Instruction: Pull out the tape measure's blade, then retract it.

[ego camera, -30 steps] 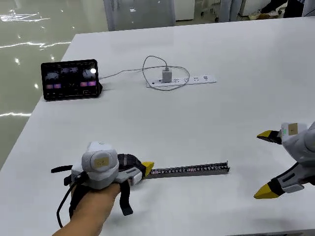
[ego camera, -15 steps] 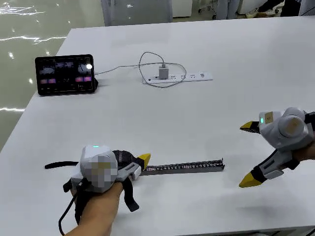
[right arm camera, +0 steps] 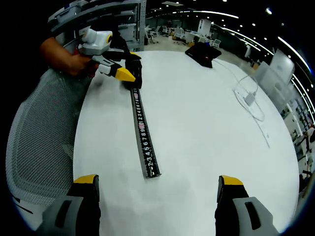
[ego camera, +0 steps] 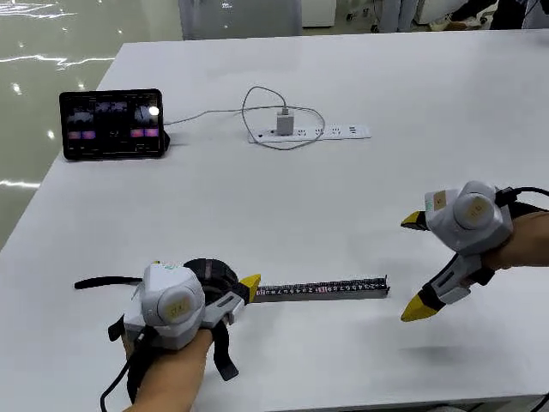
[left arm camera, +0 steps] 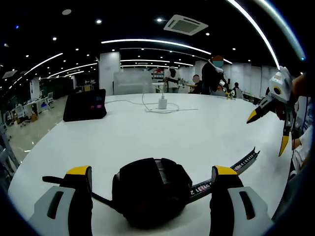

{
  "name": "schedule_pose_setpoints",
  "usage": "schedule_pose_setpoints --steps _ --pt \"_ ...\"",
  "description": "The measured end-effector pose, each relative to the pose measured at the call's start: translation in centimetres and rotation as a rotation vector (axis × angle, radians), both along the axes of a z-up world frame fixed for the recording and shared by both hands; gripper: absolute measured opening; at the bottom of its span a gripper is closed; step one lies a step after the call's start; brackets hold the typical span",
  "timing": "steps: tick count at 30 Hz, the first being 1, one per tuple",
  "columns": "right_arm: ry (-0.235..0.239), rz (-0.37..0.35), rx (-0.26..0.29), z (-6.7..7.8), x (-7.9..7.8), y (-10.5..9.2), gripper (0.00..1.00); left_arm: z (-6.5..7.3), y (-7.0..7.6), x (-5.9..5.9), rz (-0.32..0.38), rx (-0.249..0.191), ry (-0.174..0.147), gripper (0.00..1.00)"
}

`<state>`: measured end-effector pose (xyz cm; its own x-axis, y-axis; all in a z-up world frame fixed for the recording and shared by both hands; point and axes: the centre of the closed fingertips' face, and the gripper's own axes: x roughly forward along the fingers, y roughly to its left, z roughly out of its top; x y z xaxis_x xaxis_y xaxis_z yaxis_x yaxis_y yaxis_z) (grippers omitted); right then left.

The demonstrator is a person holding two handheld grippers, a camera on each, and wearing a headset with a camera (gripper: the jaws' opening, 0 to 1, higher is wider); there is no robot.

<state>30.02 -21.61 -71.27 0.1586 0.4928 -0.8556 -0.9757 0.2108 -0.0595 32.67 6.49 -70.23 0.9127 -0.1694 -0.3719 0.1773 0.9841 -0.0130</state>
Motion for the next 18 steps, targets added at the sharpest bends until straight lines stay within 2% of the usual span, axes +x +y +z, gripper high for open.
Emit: schedule_pose_setpoints --steps 2,5,8,11,14,18 --pt "0.008 0.007 -0.006 -0.4 0.1 0.2 0.99 -0.2 0.0 0.1 0.002 -0.018 0.0 0.99" --pt "0.014 0.016 -0.014 -0.8 0.2 0.4 0.99 -0.5 -0.1 0.1 -0.001 -0.008 0.009 0.99" --pt "0.024 0.022 -0.014 -1.0 0.4 0.8 0.98 -0.4 -0.2 0.1 -0.006 -0.009 0.005 0.99" --pt "0.025 0.03 -0.025 -1.4 0.6 0.9 0.94 -0.4 -0.2 0.1 -0.008 -0.005 0.003 0.99" --pt "0.021 0.057 -0.035 -1.7 0.3 1.3 0.91 -0.1 -0.4 0.2 -0.014 -0.038 -0.012 0.99" --pt "0.023 0.082 -0.046 -2.5 0.3 1.3 0.81 -0.2 -0.4 0.3 -0.013 -0.03 -0.014 0.99"
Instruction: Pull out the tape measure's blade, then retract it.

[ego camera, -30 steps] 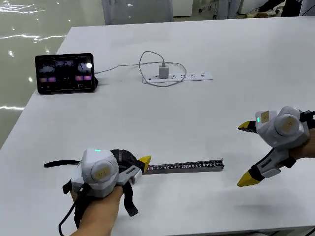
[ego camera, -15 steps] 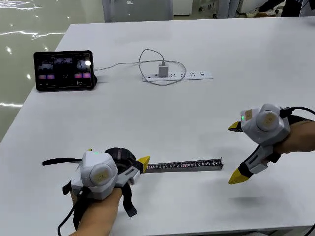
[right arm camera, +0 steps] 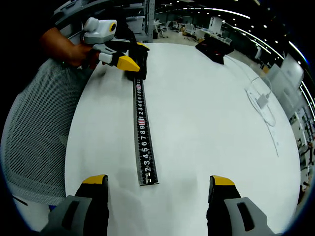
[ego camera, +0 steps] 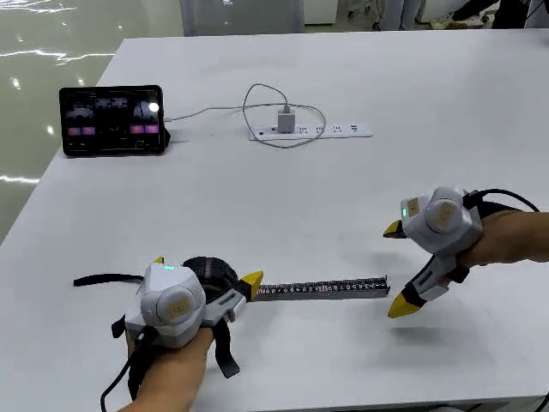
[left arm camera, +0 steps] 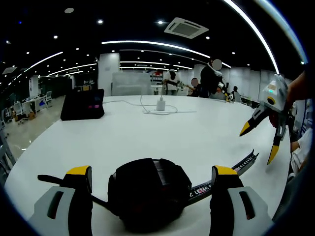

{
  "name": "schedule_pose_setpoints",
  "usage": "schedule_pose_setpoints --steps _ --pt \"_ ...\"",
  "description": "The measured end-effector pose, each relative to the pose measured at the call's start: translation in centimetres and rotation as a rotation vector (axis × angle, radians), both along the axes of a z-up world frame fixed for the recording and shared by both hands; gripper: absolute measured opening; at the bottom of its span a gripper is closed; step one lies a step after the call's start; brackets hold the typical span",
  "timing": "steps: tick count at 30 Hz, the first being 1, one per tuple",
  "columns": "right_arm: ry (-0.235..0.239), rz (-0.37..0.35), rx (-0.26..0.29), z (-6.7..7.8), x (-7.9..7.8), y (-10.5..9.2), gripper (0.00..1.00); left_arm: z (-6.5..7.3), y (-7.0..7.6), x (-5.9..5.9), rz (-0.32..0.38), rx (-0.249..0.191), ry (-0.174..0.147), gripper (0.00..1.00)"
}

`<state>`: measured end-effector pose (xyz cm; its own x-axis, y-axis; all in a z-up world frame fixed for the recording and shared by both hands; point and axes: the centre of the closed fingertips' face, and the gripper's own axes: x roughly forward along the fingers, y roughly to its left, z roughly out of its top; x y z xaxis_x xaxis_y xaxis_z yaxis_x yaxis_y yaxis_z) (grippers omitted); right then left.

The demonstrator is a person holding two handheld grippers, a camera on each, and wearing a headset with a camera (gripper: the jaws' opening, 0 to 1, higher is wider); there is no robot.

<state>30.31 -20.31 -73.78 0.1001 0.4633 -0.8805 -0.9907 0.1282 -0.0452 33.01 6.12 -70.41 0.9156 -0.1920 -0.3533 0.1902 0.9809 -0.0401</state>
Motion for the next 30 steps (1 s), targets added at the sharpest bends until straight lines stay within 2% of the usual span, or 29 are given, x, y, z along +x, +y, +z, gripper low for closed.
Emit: schedule_pose_setpoints --steps 4,11,16,30 --pt "0.016 0.0 -0.006 -0.7 -0.1 -0.2 0.71 0.2 0.0 0.0 -0.001 0.002 -0.01 0.99" --pt "0.039 0.026 -0.024 -0.9 -0.6 -0.3 0.51 0.2 0.1 0.1 0.003 -0.004 -0.01 0.99" --pt "0.033 0.058 -0.036 -1.0 -0.8 -0.2 0.4 0.2 0.2 0.0 0.004 -0.007 -0.011 0.99" --pt "0.028 0.097 -0.06 -1.5 -0.9 -0.1 0.17 0.1 0.2 0.0 0.006 -0.008 -0.005 0.98"
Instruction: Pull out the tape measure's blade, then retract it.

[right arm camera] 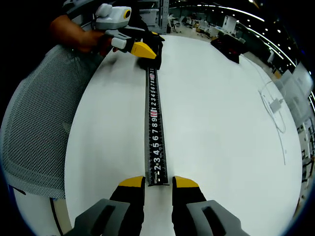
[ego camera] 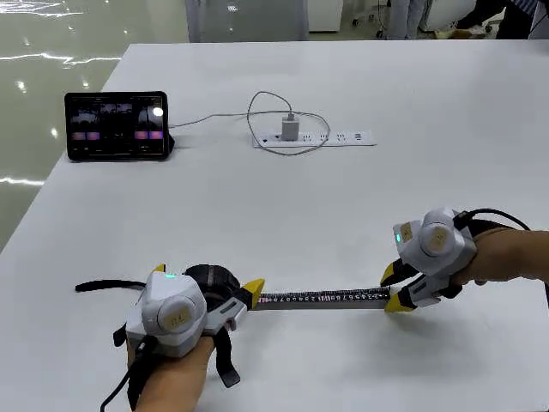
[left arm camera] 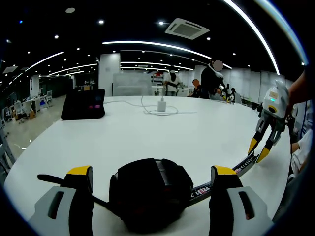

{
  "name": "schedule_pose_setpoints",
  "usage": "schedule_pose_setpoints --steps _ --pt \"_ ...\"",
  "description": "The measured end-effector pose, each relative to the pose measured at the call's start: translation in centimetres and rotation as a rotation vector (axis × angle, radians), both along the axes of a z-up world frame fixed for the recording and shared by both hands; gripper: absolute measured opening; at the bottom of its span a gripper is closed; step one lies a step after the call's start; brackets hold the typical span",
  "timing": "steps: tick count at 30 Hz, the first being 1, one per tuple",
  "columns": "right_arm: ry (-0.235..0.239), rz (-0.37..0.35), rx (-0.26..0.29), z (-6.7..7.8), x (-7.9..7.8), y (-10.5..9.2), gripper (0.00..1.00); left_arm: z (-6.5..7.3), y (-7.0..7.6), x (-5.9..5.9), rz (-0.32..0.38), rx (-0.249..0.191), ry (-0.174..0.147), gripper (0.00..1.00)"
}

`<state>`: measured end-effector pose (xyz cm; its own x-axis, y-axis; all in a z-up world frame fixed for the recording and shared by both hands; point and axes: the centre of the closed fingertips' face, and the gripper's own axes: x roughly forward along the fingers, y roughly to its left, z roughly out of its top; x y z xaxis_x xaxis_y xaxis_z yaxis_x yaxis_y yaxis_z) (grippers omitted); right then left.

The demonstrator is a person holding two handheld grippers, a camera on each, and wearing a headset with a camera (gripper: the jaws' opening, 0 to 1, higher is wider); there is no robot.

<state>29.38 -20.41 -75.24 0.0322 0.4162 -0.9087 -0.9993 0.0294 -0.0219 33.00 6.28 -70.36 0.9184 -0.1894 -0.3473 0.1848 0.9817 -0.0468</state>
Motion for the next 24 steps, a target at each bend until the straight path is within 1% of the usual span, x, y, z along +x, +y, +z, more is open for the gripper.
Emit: schedule_pose_setpoints --steps 3,5,8,9,11,13,16,18,21,24 --pt "-0.001 0.016 -0.003 -0.2 -0.1 0.0 0.13 0.0 0.0 0.0 0.003 -0.006 0.002 0.97" --pt "0.001 0.017 -0.006 -0.3 -0.1 0.1 0.13 -0.1 0.0 0.0 0.003 -0.004 0.003 0.96" --pt "0.016 -0.002 -0.01 -0.3 -0.1 0.1 0.12 -0.3 0.0 -0.1 0.002 0.001 0.018 0.94" --pt "0.02 -0.005 -0.013 -0.2 -0.1 0.1 0.12 -0.5 0.0 -0.1 0.003 0.009 0.024 0.93" --pt "0.03 -0.014 -0.018 -0.3 0.0 0.1 0.12 -0.6 0.0 -0.1 0.004 0.007 0.027 0.91" --pt "0.035 -0.018 -0.022 -0.3 0.0 0.1 0.11 -0.7 0.0 -0.2 0.005 0.001 0.037 0.86" --pt "0.039 -0.019 -0.027 -0.3 -0.1 0.1 0.11 -1.0 0.1 -0.4 0.013 0.006 0.059 0.8" --pt "0.043 -0.027 -0.028 -0.3 0.0 0.1 0.11 -1.0 0.3 -0.4 0.018 0.005 0.065 0.75" --pt "0.05 -0.033 -0.034 -0.3 0.1 0.1 0.11 -1.2 0.4 -0.5 0.025 -0.007 0.081 0.73" --pt "0.05 -0.037 -0.041 -0.3 0.2 0.1 0.11 -1.2 0.3 -0.6 0.023 -0.011 0.09 0.68"
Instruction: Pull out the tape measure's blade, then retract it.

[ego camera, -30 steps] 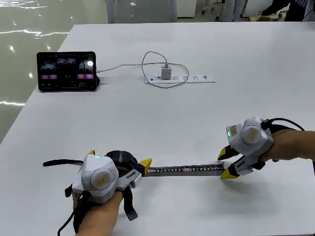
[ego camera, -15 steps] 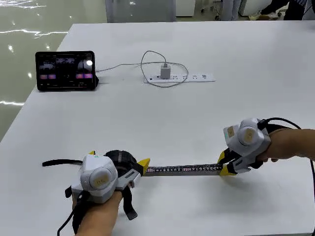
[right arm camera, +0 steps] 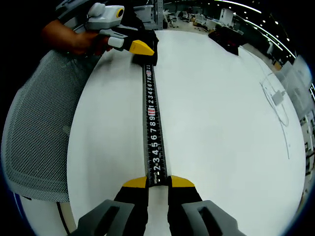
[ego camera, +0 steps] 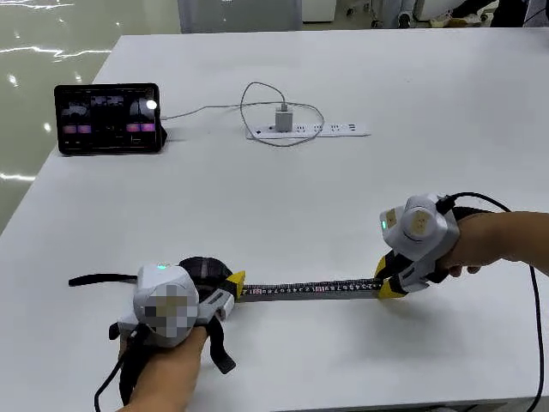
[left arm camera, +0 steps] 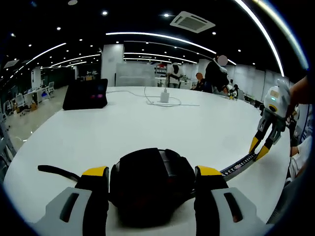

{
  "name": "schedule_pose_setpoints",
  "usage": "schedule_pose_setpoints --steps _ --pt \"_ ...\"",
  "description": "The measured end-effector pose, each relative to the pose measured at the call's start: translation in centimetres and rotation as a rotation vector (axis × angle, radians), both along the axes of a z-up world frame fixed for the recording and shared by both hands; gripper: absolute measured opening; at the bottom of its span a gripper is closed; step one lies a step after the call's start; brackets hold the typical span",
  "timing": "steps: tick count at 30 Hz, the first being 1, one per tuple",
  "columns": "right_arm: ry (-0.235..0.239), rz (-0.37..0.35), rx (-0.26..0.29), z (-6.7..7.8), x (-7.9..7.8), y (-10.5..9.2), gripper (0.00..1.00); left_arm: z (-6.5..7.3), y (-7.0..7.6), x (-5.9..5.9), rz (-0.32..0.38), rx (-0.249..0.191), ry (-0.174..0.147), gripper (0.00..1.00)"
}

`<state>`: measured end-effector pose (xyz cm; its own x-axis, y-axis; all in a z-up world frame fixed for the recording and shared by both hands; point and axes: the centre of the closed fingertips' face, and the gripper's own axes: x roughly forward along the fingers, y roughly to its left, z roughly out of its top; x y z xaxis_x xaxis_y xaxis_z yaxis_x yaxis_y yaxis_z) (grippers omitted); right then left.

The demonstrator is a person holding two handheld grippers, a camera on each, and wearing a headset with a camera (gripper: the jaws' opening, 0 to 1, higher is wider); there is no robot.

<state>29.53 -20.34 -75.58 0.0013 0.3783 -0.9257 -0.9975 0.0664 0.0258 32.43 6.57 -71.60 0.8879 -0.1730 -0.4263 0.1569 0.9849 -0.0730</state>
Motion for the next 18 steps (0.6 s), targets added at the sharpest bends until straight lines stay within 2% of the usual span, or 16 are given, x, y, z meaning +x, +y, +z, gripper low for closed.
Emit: schedule_pose_setpoints --steps 7,9,10,18 --pt "0.002 -0.024 -0.009 0.03 -0.01 0.03 0.1 0.09 -0.05 -0.14 -0.008 -0.019 0.017 0.63" --pt "0.002 -0.026 -0.006 0.03 -0.01 0.03 0.1 0.07 -0.11 -0.17 -0.016 0.0 0.017 0.63" --pt "0.008 -0.04 -0.006 0.01 -0.02 0.02 0.1 0.06 -0.03 -0.16 -0.015 -0.001 0.018 0.62" --pt "0.006 -0.005 -0.014 0.01 -0.06 0.15 0.1 0.09 -0.02 -0.23 -0.023 0.011 0.022 0.61"
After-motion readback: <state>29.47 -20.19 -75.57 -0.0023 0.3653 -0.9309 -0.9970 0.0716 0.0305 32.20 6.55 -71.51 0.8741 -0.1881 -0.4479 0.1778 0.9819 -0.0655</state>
